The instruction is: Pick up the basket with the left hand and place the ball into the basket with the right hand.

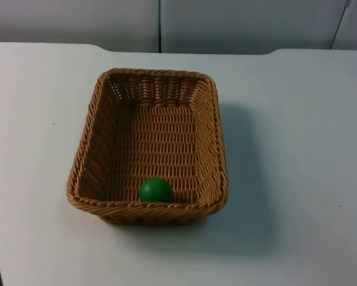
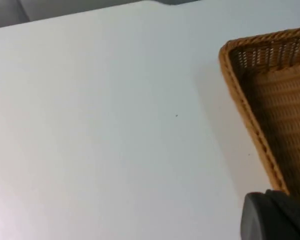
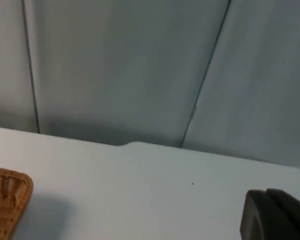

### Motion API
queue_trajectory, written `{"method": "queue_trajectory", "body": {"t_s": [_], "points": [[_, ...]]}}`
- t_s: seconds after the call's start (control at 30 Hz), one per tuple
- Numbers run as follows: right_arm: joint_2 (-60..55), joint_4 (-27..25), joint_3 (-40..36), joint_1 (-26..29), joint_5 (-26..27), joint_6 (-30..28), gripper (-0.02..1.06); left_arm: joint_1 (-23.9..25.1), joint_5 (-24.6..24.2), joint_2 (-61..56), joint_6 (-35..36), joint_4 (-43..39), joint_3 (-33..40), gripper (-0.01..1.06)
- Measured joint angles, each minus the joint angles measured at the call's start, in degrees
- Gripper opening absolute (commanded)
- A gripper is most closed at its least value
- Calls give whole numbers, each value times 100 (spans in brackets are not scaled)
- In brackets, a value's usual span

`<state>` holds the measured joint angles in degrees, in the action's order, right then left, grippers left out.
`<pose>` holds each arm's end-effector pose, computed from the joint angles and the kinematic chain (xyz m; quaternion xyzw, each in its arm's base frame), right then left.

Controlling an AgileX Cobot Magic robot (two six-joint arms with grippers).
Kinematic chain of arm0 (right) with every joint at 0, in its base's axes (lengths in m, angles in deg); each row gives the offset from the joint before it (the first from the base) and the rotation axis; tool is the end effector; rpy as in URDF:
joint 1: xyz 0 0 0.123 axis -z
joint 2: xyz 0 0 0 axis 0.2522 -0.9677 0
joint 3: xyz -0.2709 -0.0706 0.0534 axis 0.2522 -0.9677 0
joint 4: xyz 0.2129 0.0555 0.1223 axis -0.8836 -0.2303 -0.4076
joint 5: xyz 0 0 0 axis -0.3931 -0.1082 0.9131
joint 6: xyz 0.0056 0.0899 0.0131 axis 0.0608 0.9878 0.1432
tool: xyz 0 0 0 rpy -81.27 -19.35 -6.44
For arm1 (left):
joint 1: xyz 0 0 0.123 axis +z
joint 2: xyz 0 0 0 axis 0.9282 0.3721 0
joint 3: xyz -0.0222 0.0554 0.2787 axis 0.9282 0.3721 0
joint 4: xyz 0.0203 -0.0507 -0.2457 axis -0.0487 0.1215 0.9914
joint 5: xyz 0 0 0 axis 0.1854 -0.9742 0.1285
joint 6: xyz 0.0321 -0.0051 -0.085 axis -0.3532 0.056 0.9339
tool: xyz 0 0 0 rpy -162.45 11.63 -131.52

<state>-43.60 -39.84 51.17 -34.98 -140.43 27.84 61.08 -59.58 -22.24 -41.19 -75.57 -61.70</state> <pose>0.1090 0.0269 0.4740 -0.0891 0.8137 -0.0657 0.5706 0.1575 -0.0232 0.3285 0.0956 0.9005 -0.0295 0.4231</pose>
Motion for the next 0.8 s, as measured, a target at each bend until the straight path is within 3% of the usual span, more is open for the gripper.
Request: {"method": "queue_trajectory", "body": {"t_s": [0.2, 0.23, 0.37, 0.53, 0.63, 0.77, 0.8], "points": [[142, 824, -1407, -266, -11, 866, 0, 0, -592, -1086, 556, -640, 288, 0], [142, 824, -1407, -266, -11, 866, 0, 0, -592, -1086, 556, -640, 288, 0], [142, 1624, -1666, -304, 0, 1214, 0, 0, -795, -1738, 657, -713, 298, 0], [153, 2356, -1666, -304, 0, 1014, 0, 0, -974, -2085, 657, -699, 298, 0], [178, 2231, -1666, -333, 0, 595, 0, 0, -1243, -2208, 657, -534, 298, 0], [496, 591, -1675, -540, 257, 102, 0, 0, -1498, -2492, 595, -116, 298, 0], [496, 591, -1675, -540, 257, 102, 0, 0, -1498, -2492, 595, -116, 298, 0]]}}
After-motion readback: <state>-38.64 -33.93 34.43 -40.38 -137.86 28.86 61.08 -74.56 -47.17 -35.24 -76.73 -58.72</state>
